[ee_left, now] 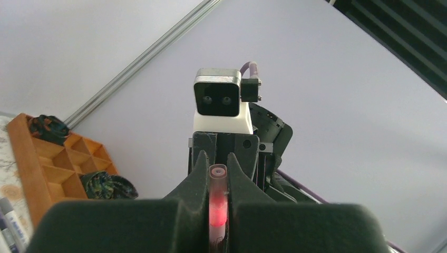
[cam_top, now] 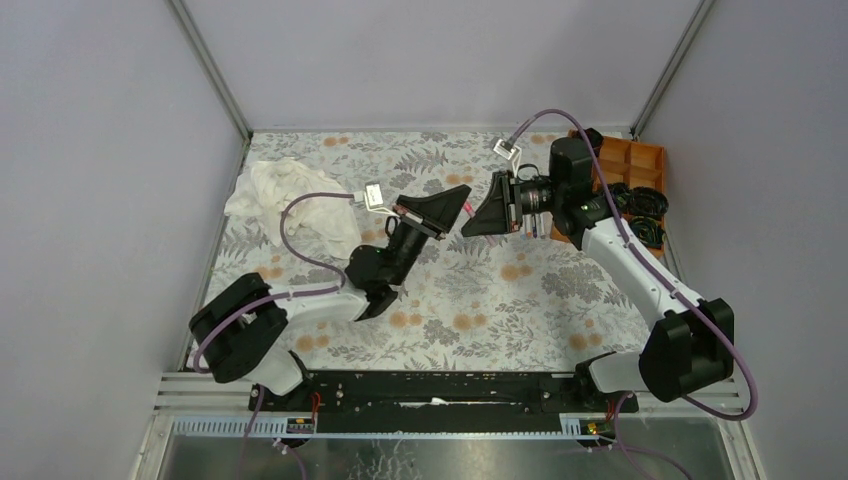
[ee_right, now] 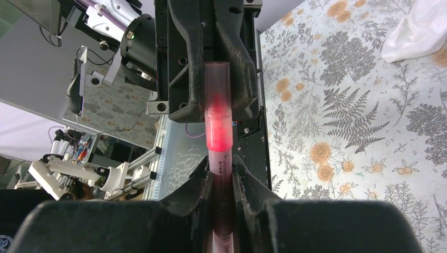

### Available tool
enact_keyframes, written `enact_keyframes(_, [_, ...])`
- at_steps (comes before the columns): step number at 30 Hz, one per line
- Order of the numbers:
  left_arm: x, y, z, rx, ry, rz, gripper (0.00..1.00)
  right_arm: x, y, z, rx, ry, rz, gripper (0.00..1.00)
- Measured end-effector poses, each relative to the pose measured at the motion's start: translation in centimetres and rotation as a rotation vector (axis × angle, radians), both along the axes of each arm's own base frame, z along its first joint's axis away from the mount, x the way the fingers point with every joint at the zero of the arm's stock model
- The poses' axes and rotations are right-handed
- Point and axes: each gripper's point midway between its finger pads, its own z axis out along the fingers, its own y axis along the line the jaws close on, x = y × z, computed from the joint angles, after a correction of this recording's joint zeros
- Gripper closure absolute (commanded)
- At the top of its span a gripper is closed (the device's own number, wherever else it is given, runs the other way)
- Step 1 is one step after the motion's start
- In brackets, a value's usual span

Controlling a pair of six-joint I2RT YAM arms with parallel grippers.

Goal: Insert the pens into the pen caps
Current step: Press the pen cap onto the pen.

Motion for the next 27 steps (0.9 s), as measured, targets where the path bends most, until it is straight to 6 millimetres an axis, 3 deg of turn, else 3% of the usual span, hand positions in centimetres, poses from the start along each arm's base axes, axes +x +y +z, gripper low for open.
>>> enact_keyframes(4, [0.1,-0.3,0.5,-0.041,-0.013,-0.009,1.0,0.2,-0.4,0.6,0.008,-0.017,0.0,1.0])
enact_keyframes(7, [-0.2,-0.1,-0.1,-0.038,-0.004,-0.022,1.0,-0.1,-0.5,-0.1,-0.007,-0.02,0.006,1.0])
enact_keyframes(13, [-1.5,-0.5,0.8,0.103,-0.041,-0.046,0.77,-1.0,-0.8,0.0,0.001,-0.124,0.024,1.0])
enact_keyframes(18, [-3.3,-3.3,1.7,0.253,-0.083,-0.135,0.55,-1.4,-1.0,1.6,0.045,-0.27,0.025,1.0])
enact_keyframes(20, [-3.6,-3.4,1.9,0.279,-0.087,-0.146,0.41,-1.3,-1.0,1.5,0.046,-0.286,0.015,1.0])
enact_keyframes(27, [-6.2,-2.3,1.2,0.384,-0.106,-0.185,0.08,-1.1,-0.7,0.3,0.03,-0.285,0.002,1.0])
